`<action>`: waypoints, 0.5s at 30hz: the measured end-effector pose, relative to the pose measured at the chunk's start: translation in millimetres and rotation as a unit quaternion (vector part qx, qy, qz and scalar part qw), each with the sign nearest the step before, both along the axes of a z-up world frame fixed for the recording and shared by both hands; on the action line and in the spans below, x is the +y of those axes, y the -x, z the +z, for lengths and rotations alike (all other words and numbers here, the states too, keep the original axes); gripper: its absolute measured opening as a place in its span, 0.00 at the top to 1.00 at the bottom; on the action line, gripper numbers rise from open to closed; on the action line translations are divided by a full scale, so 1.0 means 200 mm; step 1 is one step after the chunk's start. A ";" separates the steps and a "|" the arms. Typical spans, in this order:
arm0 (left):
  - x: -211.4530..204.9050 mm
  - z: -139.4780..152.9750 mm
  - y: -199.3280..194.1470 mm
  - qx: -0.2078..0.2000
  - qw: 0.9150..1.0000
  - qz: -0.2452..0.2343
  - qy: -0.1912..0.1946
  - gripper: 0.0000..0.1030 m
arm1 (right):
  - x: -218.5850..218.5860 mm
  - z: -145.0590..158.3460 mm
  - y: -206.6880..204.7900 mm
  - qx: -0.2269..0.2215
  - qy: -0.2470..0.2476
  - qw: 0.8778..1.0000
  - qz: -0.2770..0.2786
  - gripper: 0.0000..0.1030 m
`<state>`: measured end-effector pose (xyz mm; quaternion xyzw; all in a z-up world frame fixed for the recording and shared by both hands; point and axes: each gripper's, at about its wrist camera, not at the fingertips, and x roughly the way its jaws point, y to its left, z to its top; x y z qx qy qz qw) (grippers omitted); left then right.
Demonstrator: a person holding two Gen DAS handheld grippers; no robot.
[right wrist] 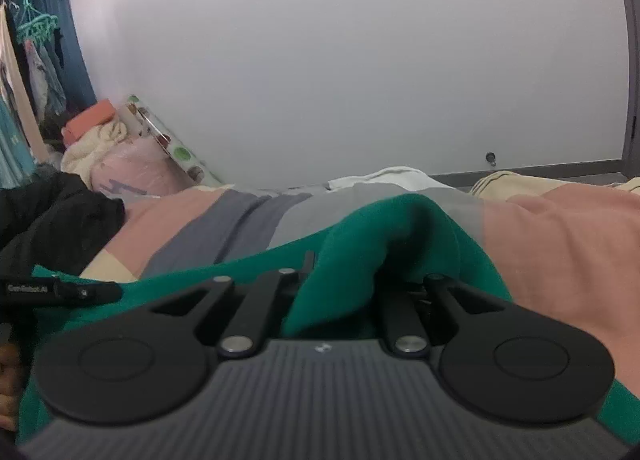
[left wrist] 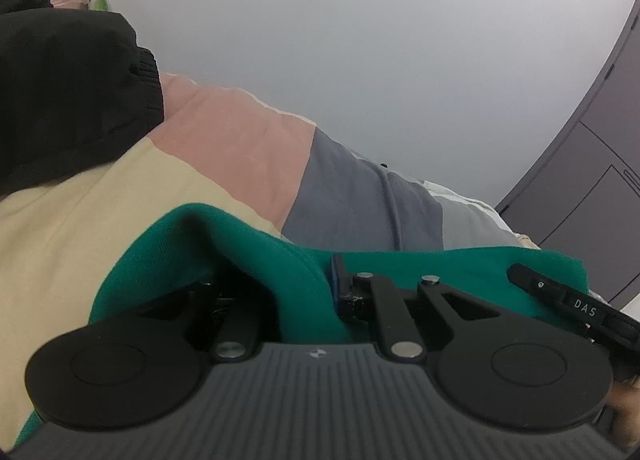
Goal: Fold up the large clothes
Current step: 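Lower the hoodie onto the quilt and open both grippers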
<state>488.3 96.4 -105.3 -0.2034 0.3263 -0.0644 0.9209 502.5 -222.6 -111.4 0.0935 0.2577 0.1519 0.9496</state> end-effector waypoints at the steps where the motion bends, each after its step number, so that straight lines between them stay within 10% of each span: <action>1: -0.02 0.02 0.01 -0.001 1.000 -0.001 -0.002 0.87 | 0.00 0.00 0.00 0.000 0.003 1.000 0.000 0.87; 4: -0.02 0.07 0.03 -0.003 1.000 -0.010 -0.006 0.79 | -0.01 0.02 0.01 0.007 -0.002 1.000 0.000 0.84; 7: -0.04 0.14 0.11 -0.004 1.000 -0.020 -0.014 0.48 | -0.01 0.04 0.03 0.016 -0.005 1.000 0.005 0.71; 15: -0.01 0.38 0.49 -0.025 0.999 0.009 -0.035 0.46 | -0.01 0.21 0.29 0.010 -0.008 0.999 0.035 0.66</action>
